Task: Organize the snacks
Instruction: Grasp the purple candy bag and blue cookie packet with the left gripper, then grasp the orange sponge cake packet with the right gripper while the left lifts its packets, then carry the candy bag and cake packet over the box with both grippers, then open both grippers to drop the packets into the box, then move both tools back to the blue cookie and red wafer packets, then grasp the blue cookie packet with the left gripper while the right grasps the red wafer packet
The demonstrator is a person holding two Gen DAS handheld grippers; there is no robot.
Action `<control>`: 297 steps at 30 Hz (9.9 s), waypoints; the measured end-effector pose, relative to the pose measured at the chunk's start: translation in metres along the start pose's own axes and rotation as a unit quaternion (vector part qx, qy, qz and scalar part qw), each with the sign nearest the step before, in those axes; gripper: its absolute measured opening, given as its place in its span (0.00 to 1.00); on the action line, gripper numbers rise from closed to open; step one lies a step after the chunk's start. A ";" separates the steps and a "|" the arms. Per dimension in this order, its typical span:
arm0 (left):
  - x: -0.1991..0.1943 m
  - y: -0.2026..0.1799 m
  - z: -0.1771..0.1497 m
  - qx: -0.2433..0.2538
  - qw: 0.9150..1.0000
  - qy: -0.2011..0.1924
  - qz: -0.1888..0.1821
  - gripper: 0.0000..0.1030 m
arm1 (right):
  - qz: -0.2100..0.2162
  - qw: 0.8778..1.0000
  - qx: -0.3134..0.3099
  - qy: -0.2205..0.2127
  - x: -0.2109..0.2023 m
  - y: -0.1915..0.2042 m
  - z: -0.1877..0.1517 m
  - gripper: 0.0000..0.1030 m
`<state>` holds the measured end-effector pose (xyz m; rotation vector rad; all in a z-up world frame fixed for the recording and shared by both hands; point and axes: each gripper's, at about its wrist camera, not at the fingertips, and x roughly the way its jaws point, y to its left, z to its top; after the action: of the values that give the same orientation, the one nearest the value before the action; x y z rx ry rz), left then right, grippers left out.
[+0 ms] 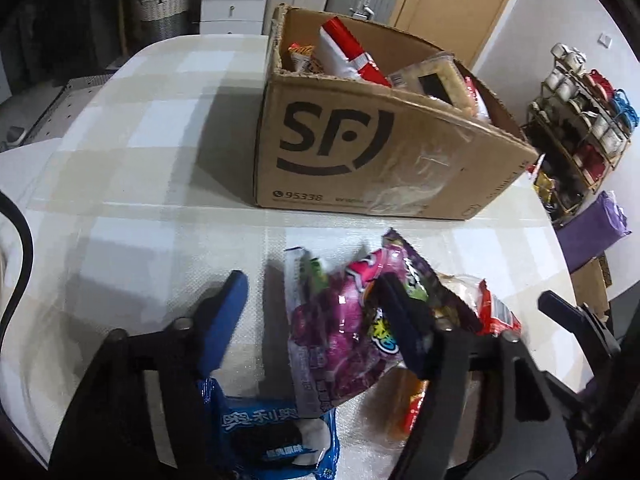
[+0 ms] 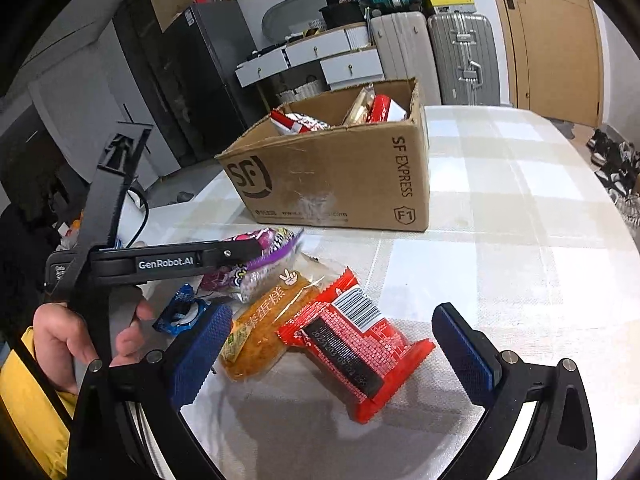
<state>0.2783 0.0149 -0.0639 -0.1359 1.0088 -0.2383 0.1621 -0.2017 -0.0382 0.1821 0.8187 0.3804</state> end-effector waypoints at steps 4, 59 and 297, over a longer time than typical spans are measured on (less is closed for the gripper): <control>0.002 -0.006 -0.003 0.008 1.000 0.014 -0.019 0.39 | 0.006 1.000 0.006 0.004 0.001 0.000 0.000 0.99; -0.120 0.076 -0.029 -0.077 0.992 -0.101 -0.019 0.19 | -0.055 0.992 0.060 0.097 0.071 0.057 0.005 0.42; -0.057 0.020 -0.078 0.021 0.993 -0.046 0.104 0.99 | -0.073 0.994 -0.074 -0.018 -0.053 0.023 -0.033 0.96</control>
<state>0.1852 0.0491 -0.0627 -0.0030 0.9182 -0.0622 0.0985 -0.2015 -0.0180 -0.0095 0.7590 0.2978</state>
